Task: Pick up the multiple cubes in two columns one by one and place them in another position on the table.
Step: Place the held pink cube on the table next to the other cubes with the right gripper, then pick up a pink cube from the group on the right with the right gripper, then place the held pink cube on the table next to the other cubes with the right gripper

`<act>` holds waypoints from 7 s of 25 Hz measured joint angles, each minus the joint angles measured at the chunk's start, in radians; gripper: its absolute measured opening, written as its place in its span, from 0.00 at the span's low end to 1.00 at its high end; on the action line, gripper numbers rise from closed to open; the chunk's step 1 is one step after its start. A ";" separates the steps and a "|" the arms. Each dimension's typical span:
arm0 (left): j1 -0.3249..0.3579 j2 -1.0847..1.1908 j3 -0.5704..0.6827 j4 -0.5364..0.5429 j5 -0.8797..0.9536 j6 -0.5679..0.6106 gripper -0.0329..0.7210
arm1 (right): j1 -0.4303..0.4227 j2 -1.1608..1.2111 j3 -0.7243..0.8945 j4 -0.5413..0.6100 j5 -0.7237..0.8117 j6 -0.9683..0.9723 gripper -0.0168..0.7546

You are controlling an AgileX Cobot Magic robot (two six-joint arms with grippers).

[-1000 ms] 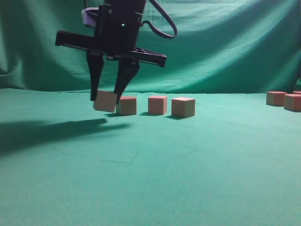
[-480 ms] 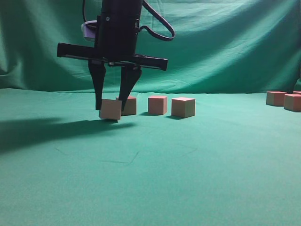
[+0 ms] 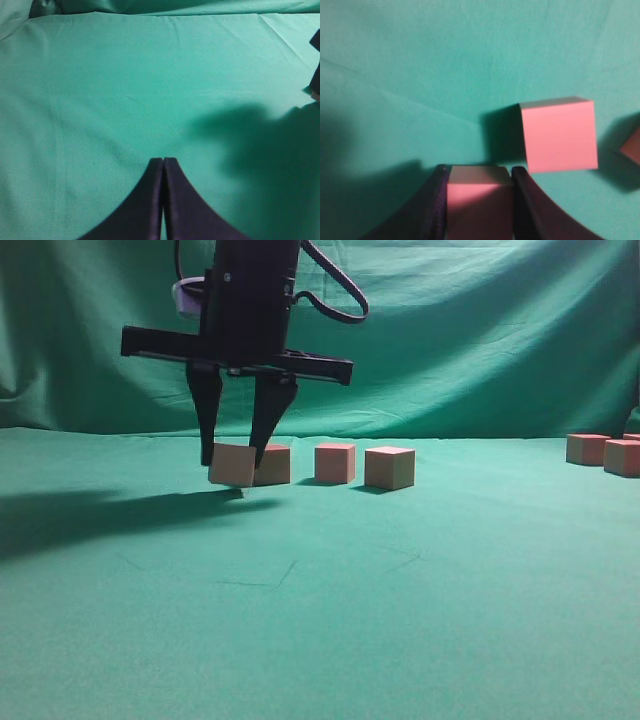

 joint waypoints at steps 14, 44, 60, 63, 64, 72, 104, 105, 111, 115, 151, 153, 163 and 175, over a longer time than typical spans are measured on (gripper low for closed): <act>0.000 0.000 0.000 0.000 0.000 0.000 0.04 | 0.000 0.002 -0.020 -0.024 0.008 0.040 0.36; 0.000 0.000 0.000 0.000 0.000 0.000 0.04 | 0.000 0.032 -0.020 0.050 0.017 -0.053 0.59; 0.000 0.000 0.000 0.000 0.000 0.000 0.04 | 0.000 0.023 -0.225 0.093 0.082 -0.085 0.62; 0.000 0.000 0.000 0.000 0.000 0.000 0.04 | 0.000 -0.013 -0.266 0.094 0.084 -0.120 0.62; 0.000 0.000 0.000 0.000 0.000 0.000 0.04 | 0.000 -0.032 -0.267 0.093 0.085 -0.142 0.62; 0.000 0.000 0.000 0.000 0.000 0.000 0.04 | 0.000 -0.223 -0.226 -0.112 0.098 -0.191 0.62; 0.000 0.000 0.000 0.000 0.000 0.000 0.04 | -0.597 -0.745 0.839 -0.271 -0.105 -0.175 0.62; 0.000 0.000 0.000 0.000 0.000 0.000 0.04 | -0.612 -0.736 0.841 -0.255 -0.125 -0.197 0.62; 0.000 0.000 0.000 0.000 0.000 0.000 0.04 | -0.681 -0.664 0.841 -0.101 -0.210 -0.427 0.62; 0.000 0.000 0.000 0.000 0.000 0.000 0.04 | -0.690 -0.609 0.841 -0.069 -0.259 -0.491 0.62; 0.000 0.000 0.000 0.002 0.000 0.000 0.04 | -0.690 -0.388 0.749 -0.065 -0.331 -0.503 0.37; 0.000 0.000 0.000 0.002 0.000 0.000 0.04 | -0.690 -0.388 0.749 -0.065 -0.329 -0.503 0.37; 0.000 0.000 0.000 0.002 0.000 0.000 0.04 | -0.658 -0.478 0.605 0.065 -0.143 -0.585 0.37; 0.000 0.000 0.000 0.002 0.000 0.000 0.04 | -0.202 -0.540 0.590 0.103 -0.068 -0.713 0.37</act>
